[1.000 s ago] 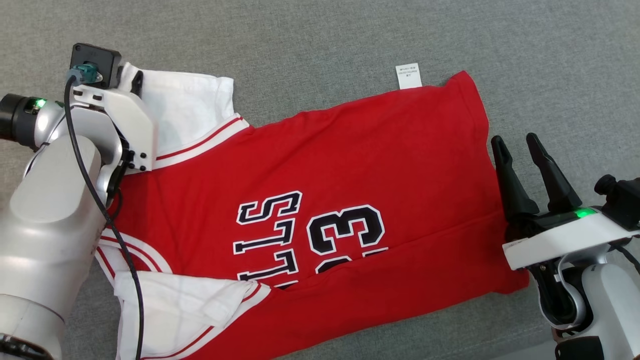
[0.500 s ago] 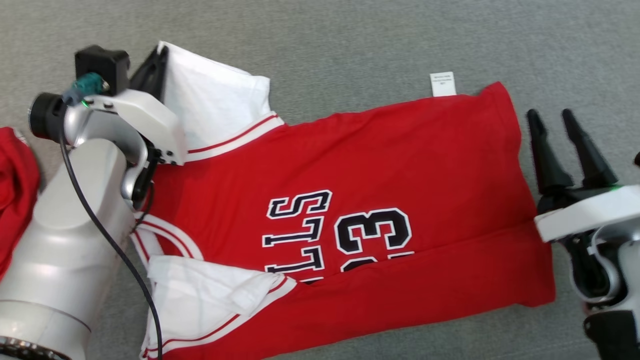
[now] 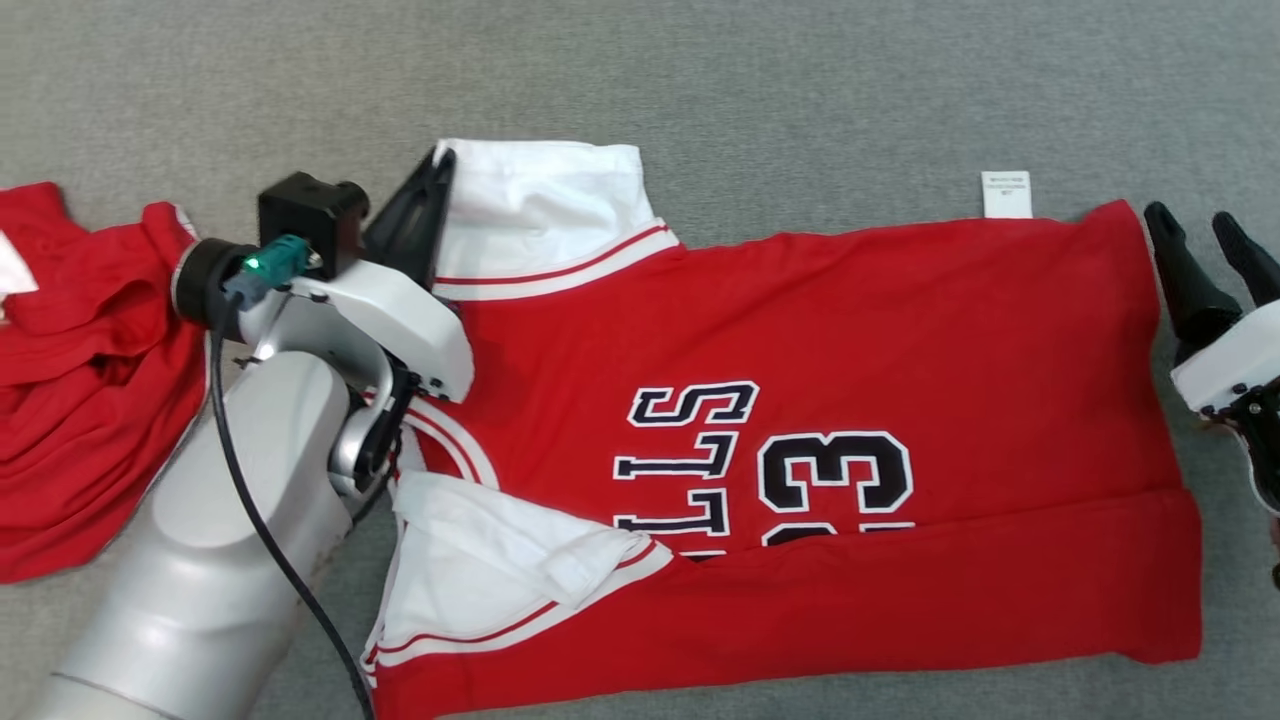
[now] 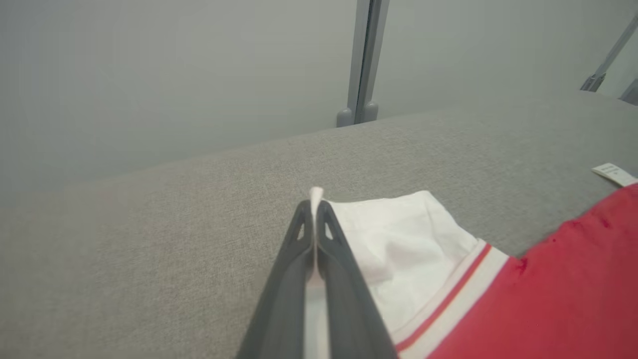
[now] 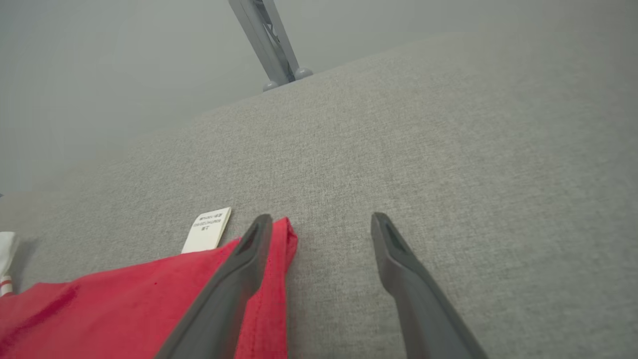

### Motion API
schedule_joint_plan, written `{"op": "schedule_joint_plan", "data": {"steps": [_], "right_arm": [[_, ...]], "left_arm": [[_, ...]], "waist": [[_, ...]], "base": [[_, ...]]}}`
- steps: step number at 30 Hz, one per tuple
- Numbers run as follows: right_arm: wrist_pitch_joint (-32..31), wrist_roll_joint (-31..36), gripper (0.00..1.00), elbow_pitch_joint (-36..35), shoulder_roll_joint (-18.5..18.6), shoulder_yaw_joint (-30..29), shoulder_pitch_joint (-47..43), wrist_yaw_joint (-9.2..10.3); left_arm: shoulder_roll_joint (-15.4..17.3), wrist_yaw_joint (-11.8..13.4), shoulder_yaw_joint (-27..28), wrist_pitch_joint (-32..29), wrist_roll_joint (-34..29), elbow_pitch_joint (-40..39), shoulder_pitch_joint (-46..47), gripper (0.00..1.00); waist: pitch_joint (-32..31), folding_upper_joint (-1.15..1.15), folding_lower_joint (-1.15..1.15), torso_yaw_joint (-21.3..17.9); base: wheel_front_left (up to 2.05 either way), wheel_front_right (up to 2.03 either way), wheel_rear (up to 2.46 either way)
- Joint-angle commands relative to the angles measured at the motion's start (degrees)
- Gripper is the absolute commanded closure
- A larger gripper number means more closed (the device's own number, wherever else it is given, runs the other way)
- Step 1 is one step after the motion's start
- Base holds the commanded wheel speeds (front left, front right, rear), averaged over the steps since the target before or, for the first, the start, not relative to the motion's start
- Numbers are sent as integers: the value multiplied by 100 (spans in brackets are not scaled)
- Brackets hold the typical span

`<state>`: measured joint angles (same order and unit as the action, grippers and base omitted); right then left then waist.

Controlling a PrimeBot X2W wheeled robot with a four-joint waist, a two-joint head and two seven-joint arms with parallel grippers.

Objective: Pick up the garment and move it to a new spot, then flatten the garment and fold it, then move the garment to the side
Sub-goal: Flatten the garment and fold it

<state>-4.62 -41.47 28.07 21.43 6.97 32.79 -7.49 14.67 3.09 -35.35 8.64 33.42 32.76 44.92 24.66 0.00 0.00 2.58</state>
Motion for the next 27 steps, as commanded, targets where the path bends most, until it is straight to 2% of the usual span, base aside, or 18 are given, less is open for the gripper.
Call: {"op": "schedule_joint_plan", "data": {"steps": [1, 9, 20, 21, 22, 23, 27], "right_arm": [[-38, -81, 0, 124, 24, 88, 116, 0], [28, -395, 0, 707, 276, 630, 417, 1], [257, -624, 0, 1047, 419, 1406, 680, 1], [284, -643, 19, 1085, 447, 1484, 705, 1], [324, -648, 71, 1096, 468, 1568, 730, 1], [377, -669, 100, 1089, 479, 1658, 748, 1], [816, -732, 100, 1064, 591, 1871, 792, 1]], "left_arm": [[20, 55, -16, -30, -30, -103, -74, 100], [134, 223, -104, -246, -21, -692, -345, 100], [282, 363, -138, -444, 8, -1109, -474, 100], [296, 365, -141, -467, 14, -1131, -476, 100], [307, 374, -144, -487, 19, -1148, -478, 100], [316, 379, -147, -492, 27, -1167, -482, 100], [344, 393, -153, -525, 61, -1224, -521, 100]], "waist": [[-4, 0, 0, 91], [-3, 0, 0, 209], [9, 0, 0, 197], [13, 0, 0, 199], [16, 0, 0, 202], [16, 0, 0, 206], [-14, 0, 0, 225]], "base": [[0, 0, 0], [0, 0, 0], [0, 0, 0], [0, 0, 0], [0, 0, 0], [0, 0, 0], [0, 0, 0]]}}
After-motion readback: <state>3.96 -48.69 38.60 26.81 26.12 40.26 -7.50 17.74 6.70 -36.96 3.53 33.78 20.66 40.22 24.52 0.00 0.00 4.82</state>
